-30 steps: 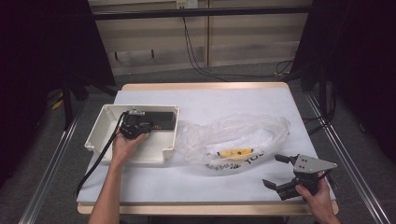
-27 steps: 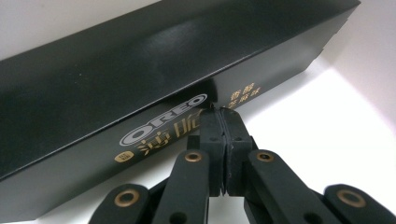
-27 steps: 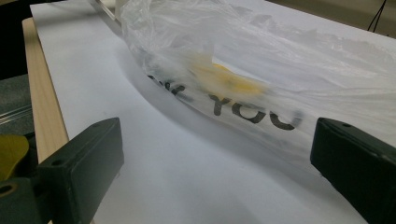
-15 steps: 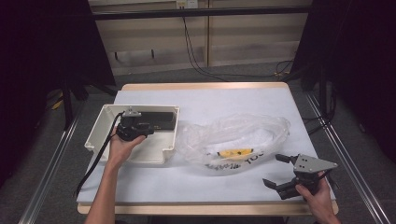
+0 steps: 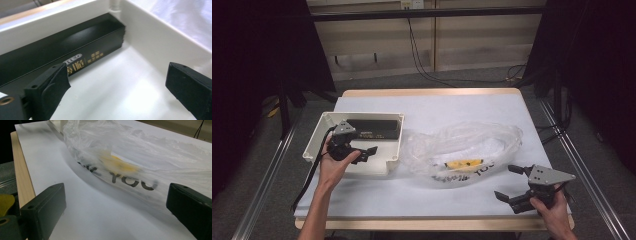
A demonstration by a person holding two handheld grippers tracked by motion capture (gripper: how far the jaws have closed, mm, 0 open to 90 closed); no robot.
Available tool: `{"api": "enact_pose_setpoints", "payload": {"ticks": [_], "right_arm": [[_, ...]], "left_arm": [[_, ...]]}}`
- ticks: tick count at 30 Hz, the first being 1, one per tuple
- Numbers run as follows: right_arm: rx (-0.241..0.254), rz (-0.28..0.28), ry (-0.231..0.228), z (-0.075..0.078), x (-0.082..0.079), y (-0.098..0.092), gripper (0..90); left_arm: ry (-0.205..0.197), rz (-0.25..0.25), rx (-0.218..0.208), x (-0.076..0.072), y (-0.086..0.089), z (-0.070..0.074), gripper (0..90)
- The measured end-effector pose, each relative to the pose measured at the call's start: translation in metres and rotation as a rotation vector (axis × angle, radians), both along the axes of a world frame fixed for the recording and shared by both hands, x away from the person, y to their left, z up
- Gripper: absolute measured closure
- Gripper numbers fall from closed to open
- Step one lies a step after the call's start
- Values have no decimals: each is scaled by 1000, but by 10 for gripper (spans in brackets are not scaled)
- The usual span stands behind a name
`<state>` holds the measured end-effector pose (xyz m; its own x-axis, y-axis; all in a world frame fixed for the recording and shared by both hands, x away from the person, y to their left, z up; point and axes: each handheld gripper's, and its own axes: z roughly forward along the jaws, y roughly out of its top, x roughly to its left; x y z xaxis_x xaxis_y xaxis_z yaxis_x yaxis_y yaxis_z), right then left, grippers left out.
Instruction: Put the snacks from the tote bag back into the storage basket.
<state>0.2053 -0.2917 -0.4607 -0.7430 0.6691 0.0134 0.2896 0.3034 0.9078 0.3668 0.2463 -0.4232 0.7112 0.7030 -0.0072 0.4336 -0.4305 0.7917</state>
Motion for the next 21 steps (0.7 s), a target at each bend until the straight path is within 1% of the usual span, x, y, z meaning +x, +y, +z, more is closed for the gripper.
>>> {"api": "enact_pose_setpoints", "payload": {"ticks": [1, 3, 5, 6, 8, 9, 10, 11, 12, 13, 14, 15, 18, 20, 21], "right_arm": [[0, 2, -4, 0, 0, 0, 22], [3, -2, -1, 0, 0, 0, 22], [2, -1, -2, 0, 0, 0, 22], [1, -4, 1, 0, -1, 0, 22], [1, -6, 1, 0, 0, 0, 22], [0, -5, 1, 0, 0, 0, 22], [0, -7, 1, 0, 0, 0, 22], [-2, -7, 2, 0, -1, 0, 22], [-4, -7, 1, 0, -1, 0, 23], [-5, -7, 3, 0, -1, 0, 23], [-6, -7, 4, 0, -1, 0, 23], [-7, -7, 4, -1, -1, 0, 23], [-6, -6, 3, -1, -1, 0, 23], [-6, -7, 2, 0, -1, 0, 23], [-6, -7, 2, 0, -1, 0, 23]], "left_arm": [[-2, -13, 8, -3, 1, 0, 45], [-13, -2, -4, -9, 4, 1, 41], [-29, 11, 1, -15, 7, 2, 41], [-30, 24, 7, -19, 8, 2, 39], [-33, 28, -5, -26, 10, 3, 37], [-26, 21, -23, -31, 11, 3, 38], [-20, -9, -30, -35, 11, 2, 39], [-28, -11, -20, -40, 11, 2, 42], [-38, 5, -11, -44, 10, 2, 47], [-42, 16, -13, -48, 10, 1, 44], [-49, 19, -10, -52, 10, 1, 44], [-50, 30, -19, -56, 10, 1, 43], [-69, 31, -31, -68, 7, 1, 42], [-92, 55, -42, -76, 6, 1, 42], [-95, 66, -50, -80, 6, 2, 39]]}}
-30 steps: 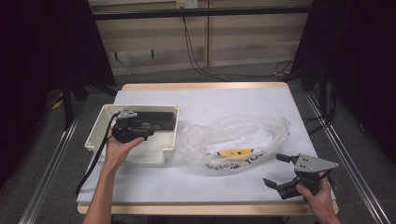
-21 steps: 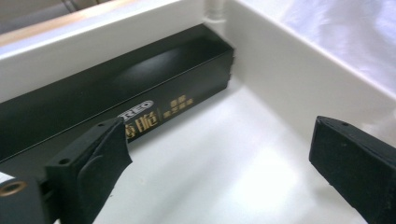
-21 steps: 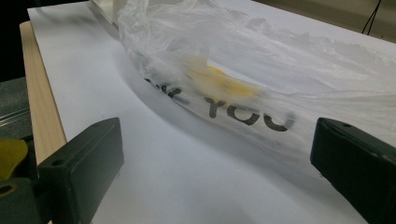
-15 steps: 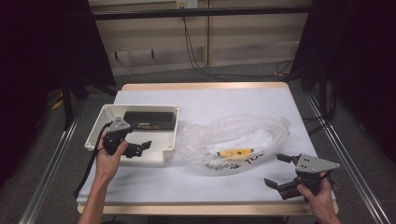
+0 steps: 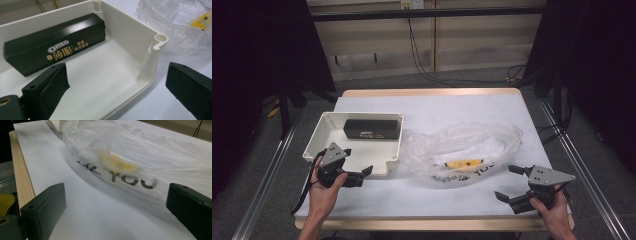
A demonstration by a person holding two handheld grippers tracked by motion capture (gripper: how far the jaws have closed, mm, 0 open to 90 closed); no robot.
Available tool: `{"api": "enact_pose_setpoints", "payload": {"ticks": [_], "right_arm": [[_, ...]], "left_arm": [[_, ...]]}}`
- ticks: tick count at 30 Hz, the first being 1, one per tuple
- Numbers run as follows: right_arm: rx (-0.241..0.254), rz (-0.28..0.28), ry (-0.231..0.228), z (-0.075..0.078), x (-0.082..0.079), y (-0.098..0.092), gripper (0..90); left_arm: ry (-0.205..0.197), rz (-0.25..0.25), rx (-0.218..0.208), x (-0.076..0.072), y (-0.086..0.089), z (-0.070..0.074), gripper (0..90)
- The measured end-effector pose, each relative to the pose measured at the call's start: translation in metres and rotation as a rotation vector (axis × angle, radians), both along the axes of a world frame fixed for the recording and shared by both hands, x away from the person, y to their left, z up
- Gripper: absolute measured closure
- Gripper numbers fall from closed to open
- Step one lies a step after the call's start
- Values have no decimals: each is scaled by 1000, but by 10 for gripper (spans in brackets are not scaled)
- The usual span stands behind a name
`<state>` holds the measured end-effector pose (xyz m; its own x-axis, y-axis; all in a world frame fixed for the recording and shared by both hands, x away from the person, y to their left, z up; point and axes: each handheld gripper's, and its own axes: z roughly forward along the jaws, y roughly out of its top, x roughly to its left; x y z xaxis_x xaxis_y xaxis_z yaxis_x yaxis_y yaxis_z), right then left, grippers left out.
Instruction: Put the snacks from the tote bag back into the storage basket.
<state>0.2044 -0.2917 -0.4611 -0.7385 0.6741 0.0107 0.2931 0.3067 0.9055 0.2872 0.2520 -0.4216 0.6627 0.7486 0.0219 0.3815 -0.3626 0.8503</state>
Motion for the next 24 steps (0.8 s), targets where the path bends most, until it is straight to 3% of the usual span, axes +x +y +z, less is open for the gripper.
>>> {"api": "enact_pose_setpoints", "payload": {"ticks": [3, 7, 11, 13, 17, 19, 24], "right_arm": [[-2, 2, 1, 0, 0, 0, 23], [-1, 0, -1, 0, 0, 0, 23], [0, 0, -1, 0, 0, 0, 23], [0, 0, 0, 0, 0, 0, 23], [5, 5, -1, -1, -1, 0, 23], [4, 3, -4, -1, -2, 0, 23], [6, 9, -2, -1, -3, 0, 23]], "left_arm": [[-10, -2, 3, -10, -1, 0, 39], [-28, 49, -11, -26, -5, -3, 39], [-15, 37, -68, -38, -12, -10, 36], [-25, 10, -66, -44, -18, -14, 35], [-41, 16, -96, -53, -27, -25, 35], [-32, -7, -79, -55, -30, -29, 27], [-13, 2, -96, -50, -28, -31, 29]]}}
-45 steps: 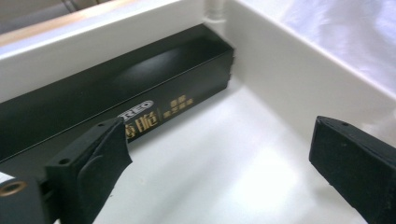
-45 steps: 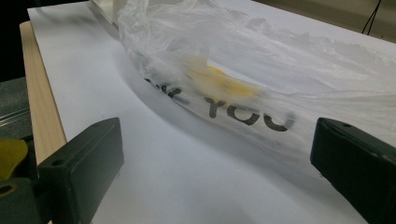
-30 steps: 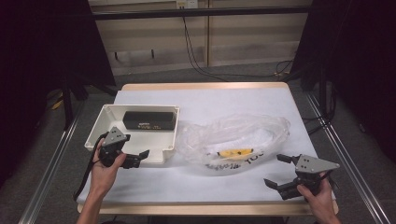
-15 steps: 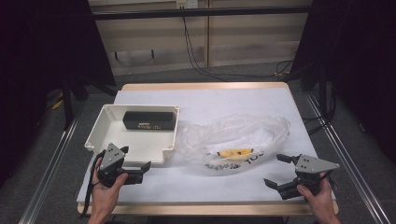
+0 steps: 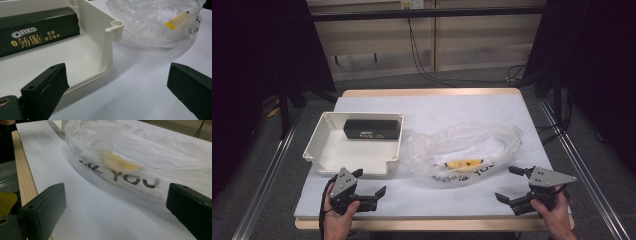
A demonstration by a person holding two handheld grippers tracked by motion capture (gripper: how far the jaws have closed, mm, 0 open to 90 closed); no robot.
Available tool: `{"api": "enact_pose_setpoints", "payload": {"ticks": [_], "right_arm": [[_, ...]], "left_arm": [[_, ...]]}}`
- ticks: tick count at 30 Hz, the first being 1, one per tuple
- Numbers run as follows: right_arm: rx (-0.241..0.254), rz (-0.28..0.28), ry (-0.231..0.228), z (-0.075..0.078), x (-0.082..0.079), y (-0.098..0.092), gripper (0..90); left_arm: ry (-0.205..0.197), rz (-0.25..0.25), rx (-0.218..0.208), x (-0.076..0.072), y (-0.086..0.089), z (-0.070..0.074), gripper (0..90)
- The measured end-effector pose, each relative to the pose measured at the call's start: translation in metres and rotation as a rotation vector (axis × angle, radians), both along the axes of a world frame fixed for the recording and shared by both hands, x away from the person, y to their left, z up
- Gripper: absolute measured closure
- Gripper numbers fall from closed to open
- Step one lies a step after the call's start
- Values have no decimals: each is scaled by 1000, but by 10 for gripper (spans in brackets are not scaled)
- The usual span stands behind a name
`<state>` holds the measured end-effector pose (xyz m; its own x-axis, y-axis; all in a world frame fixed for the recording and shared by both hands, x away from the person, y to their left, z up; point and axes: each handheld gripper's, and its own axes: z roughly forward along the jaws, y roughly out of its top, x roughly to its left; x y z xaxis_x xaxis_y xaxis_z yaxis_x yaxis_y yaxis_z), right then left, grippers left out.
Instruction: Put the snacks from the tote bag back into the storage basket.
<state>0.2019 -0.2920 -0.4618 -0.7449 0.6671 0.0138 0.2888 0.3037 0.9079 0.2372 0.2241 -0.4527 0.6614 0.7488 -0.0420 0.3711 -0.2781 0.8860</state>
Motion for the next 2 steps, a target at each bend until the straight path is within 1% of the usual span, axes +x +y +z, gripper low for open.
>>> {"api": "enact_pose_setpoints", "payload": {"ticks": [2], "right_arm": [[1, 3, -1, 1, 1, 0, 23]], "left_arm": [[9, 6, 1, 2, 2, -1, 28]]}}
